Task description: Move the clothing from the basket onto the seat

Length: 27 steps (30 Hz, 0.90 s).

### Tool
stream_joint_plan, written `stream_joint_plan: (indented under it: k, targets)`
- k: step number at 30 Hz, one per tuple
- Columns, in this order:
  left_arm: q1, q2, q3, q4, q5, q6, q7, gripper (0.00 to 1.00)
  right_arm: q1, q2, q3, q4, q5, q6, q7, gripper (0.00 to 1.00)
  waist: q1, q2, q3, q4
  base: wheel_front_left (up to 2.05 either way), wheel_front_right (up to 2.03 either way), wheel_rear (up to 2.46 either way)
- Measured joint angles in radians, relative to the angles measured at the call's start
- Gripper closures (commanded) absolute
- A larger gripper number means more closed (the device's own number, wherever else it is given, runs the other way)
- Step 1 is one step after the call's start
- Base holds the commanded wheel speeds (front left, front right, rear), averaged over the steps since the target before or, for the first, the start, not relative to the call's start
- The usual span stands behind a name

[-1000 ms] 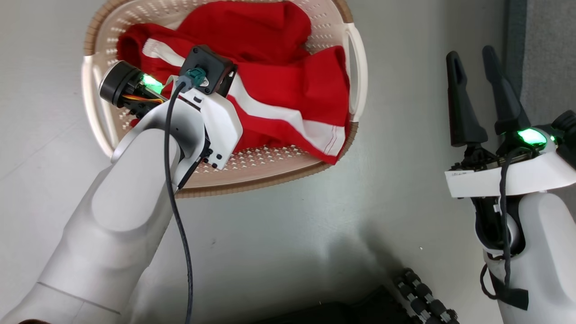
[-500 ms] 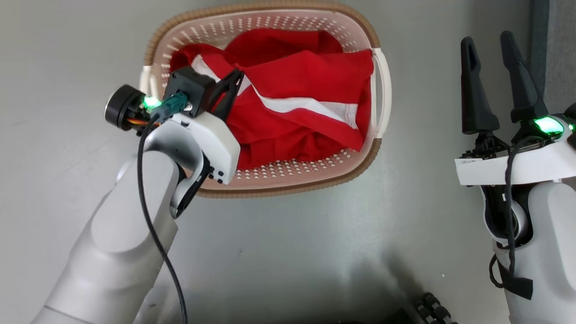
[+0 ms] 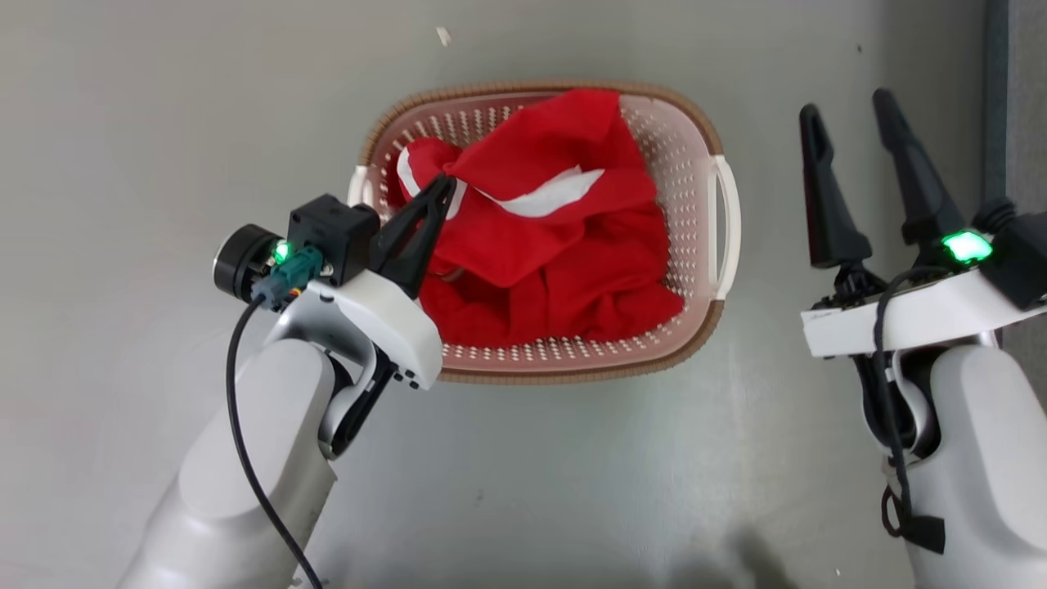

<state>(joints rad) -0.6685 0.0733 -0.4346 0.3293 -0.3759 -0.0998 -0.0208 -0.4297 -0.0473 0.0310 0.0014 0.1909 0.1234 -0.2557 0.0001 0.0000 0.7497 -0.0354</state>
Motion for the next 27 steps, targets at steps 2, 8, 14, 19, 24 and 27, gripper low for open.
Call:
stream_joint_plan:
  k: [2,8,14,19,24,27]
  targets:
    - [0.015,-0.001,0.0,-0.011,-0.004,-0.001,-0.017,1.0,0.011,0.0,0.007,0.009,-0.007,0.0,0.0,0.0,0.0,0.0,-0.023,0.01,0.0,0.0,0.0]
    - [0.054,-0.004,0.0,-0.043,-0.021,-0.001,-0.047,1.0,0.046,-0.001,0.017,0.026,-0.03,0.0,0.0,0.0,0.0,0.0001,-0.096,0.036,0.0,0.0,0.0]
    - [0.088,-0.004,-0.004,-0.081,-0.029,-0.01,-0.066,1.0,0.076,-0.003,0.048,0.039,-0.068,0.0,0.0,0.0,0.0,0.0,-0.172,0.059,0.0,0.0,0.0]
    - [0.107,-0.004,-0.003,-0.115,-0.037,-0.01,-0.07,1.0,0.106,-0.015,0.078,0.049,-0.07,0.0,0.0,0.0,0.0,0.0,-0.236,0.075,0.0,0.0,0.0]
    - [0.123,-0.003,0.002,-0.147,-0.061,-0.01,-0.07,1.0,0.144,-0.028,0.101,0.059,-0.079,0.0,0.0,0.0,0.0,0.0001,-0.3,0.09,0.0,0.0,0.0]
    - [0.129,-0.001,0.005,-0.163,-0.063,-0.01,-0.067,1.0,0.17,-0.038,0.123,0.067,-0.08,0.0,0.0,0.0,-0.0001,0.0,-0.337,0.097,0.0,0.0,0.0]
